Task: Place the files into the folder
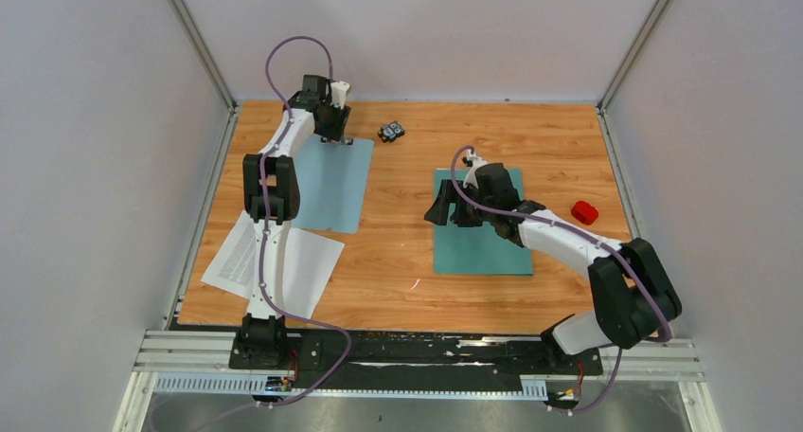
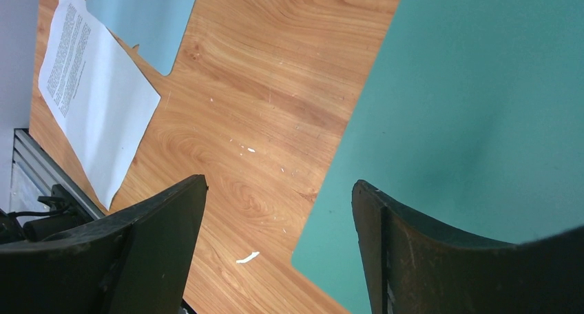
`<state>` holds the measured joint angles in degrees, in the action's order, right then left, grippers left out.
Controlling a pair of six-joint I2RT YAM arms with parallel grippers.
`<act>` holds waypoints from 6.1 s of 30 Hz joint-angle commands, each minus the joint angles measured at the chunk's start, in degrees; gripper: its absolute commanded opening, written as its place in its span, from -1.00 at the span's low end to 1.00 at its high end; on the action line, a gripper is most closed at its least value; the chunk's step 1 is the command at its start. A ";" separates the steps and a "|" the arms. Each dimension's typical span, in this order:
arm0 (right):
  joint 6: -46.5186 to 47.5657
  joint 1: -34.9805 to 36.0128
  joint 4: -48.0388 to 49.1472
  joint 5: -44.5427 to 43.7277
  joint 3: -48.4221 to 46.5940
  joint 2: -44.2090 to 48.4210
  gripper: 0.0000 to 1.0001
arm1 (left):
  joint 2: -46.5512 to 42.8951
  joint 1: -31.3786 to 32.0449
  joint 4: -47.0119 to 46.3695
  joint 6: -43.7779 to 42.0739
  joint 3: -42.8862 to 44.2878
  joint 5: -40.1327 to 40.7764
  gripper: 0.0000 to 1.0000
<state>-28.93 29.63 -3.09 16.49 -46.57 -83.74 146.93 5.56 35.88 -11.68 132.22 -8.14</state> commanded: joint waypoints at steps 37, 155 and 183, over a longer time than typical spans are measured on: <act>8.61 33.56 8.49 -7.95 -39.63 -42.65 0.01 | -33.19 -9.59 -3.84 31.15 -37.64 16.41 -0.13; -17.53 35.67 31.71 -27.41 20.20 7.15 0.51 | -63.61 11.93 -29.07 45.00 -100.84 4.29 0.07; -1.07 2.45 14.14 5.50 5.47 6.60 -1.00 | -46.58 4.04 -1.12 12.03 -49.77 12.55 0.34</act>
<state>-35.07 36.01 13.30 12.47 -34.26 -73.65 91.42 13.30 28.80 10.11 75.64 2.63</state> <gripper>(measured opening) 0.010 0.672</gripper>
